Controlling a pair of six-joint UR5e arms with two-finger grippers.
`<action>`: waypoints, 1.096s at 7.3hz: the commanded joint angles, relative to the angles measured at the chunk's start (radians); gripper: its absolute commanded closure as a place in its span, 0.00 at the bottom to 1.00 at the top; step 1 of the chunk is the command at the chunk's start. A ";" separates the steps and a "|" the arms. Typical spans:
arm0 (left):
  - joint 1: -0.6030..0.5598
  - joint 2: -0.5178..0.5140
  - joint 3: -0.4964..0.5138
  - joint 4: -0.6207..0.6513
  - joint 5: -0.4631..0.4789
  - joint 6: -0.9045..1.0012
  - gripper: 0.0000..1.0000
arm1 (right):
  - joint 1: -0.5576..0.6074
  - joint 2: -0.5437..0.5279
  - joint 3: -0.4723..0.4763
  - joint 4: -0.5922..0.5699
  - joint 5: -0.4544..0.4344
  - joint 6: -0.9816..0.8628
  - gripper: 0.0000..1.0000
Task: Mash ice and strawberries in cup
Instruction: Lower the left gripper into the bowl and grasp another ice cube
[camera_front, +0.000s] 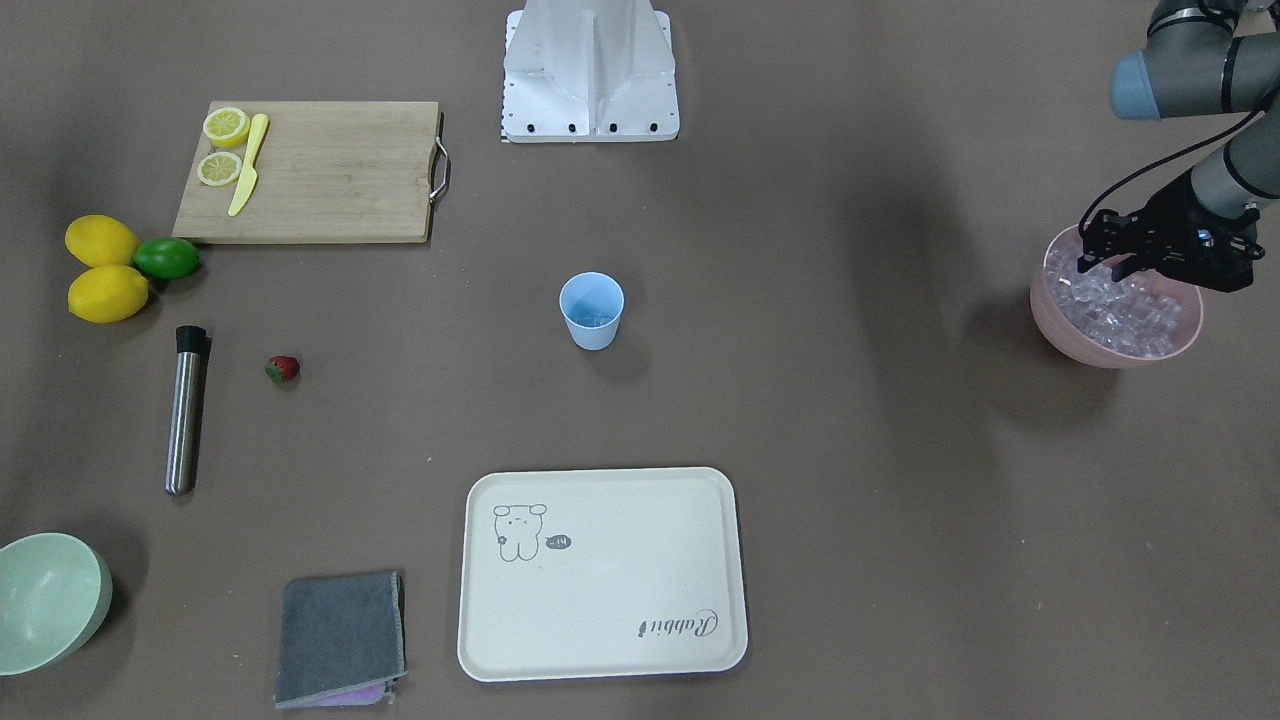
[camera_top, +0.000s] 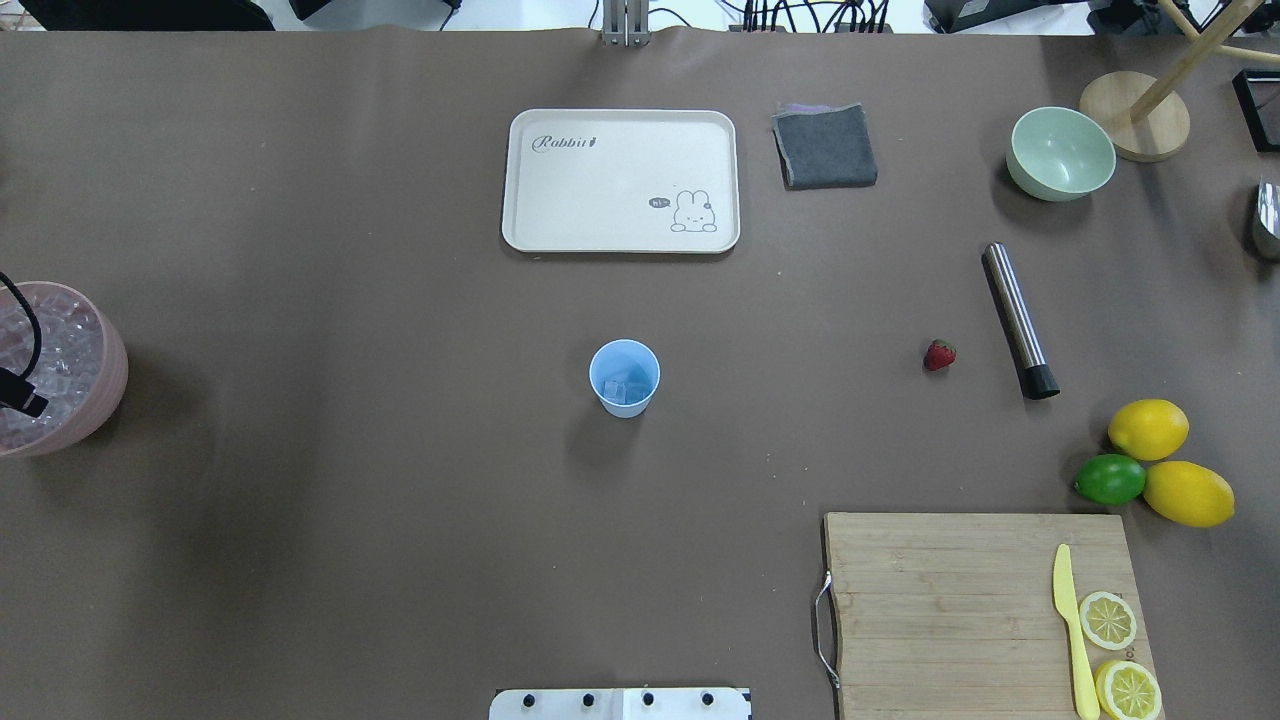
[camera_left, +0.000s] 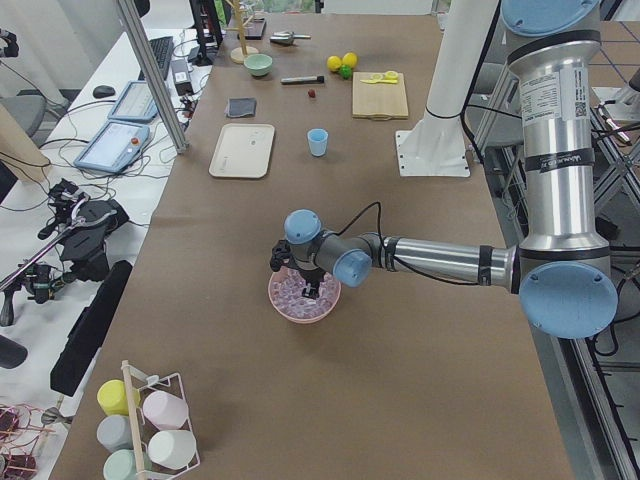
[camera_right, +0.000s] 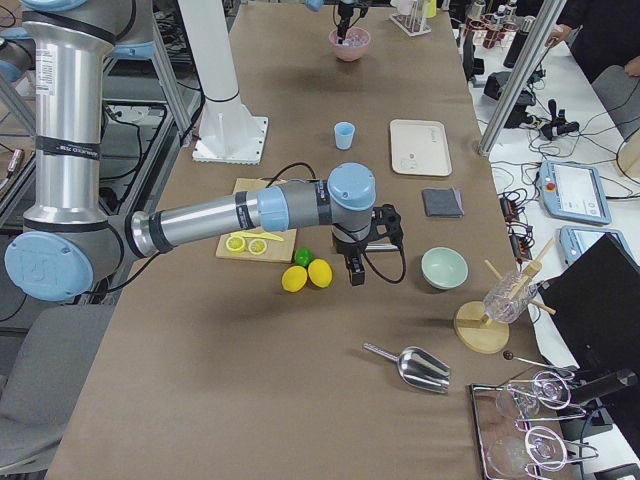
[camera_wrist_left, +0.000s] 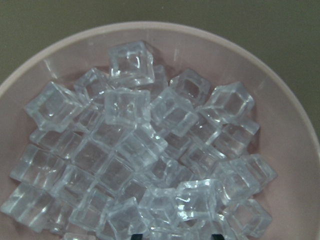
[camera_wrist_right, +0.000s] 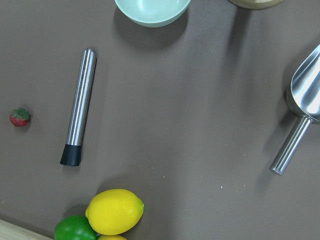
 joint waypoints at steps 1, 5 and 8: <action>0.000 0.004 -0.005 0.003 -0.003 -0.001 0.99 | 0.000 -0.001 0.006 -0.002 0.001 0.000 0.00; -0.101 -0.036 -0.068 0.076 -0.179 0.000 1.00 | 0.002 -0.010 0.006 -0.002 0.001 0.000 0.00; -0.123 -0.203 -0.232 0.264 -0.205 -0.195 1.00 | -0.002 -0.001 0.006 -0.002 0.002 0.002 0.00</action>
